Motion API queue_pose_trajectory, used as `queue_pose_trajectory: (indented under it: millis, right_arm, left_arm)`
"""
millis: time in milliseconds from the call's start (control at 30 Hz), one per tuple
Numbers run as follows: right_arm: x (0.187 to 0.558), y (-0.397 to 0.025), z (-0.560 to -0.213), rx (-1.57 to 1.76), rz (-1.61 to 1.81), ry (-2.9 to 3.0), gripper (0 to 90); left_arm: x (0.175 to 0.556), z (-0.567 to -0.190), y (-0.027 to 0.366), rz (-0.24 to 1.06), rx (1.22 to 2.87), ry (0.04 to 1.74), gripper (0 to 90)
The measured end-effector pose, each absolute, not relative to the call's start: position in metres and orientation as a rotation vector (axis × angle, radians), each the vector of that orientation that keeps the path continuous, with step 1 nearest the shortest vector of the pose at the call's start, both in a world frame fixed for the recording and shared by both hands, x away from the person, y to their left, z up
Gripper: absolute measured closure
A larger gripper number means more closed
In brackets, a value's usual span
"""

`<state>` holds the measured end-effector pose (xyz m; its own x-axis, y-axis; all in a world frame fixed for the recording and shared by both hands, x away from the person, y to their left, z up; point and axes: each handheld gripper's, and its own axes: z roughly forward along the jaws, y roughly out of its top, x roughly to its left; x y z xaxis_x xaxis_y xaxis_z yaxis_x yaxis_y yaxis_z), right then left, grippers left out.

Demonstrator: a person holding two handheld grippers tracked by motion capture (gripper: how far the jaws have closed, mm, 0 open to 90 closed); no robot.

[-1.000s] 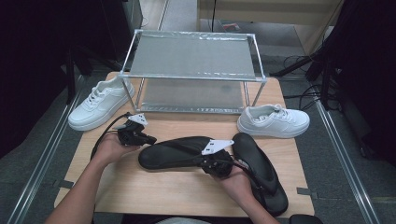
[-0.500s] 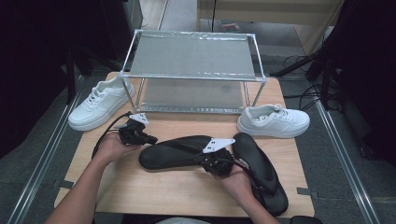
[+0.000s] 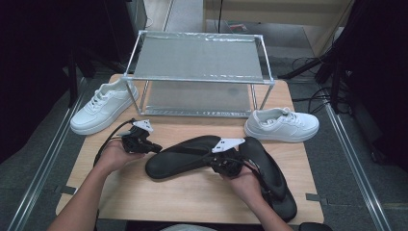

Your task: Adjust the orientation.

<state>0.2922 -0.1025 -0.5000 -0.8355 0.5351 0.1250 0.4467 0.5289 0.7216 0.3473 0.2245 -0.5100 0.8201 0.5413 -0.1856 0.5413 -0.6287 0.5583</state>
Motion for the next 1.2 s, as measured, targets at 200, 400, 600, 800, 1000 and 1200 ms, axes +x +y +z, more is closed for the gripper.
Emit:
queue_pose_trajectory:
  millis: [200,400,600,800,1000,1200]
  right_arm:
    - [0.299,-0.104,-0.500,0.874,1.206,2.643,88.4]
    - [0.308,-0.104,-0.500,0.896,1.213,2.643,88.4]
    - [0.313,-0.105,-0.498,0.901,1.206,2.633,88.3]
    - [0.329,-0.105,-0.498,0.940,1.209,2.624,87.7]
    - [0.336,-0.104,-0.497,0.945,1.203,2.616,90.0]
    - [0.341,-0.104,-0.498,0.989,1.214,2.604,90.0]
  left_arm:
    - [0.344,-0.510,0.225,-0.013,2.376,0.825,89.9]
    - [0.335,-0.511,0.226,-0.040,2.358,0.854,90.0]
    - [0.325,-0.512,0.220,-0.079,2.366,0.846,90.0]
    - [0.314,-0.512,0.213,-0.122,2.368,0.826,89.8]
    - [0.310,-0.513,0.205,-0.167,2.378,0.779,89.6]
    - [0.309,-0.514,0.198,-0.204,2.381,0.747,89.6]
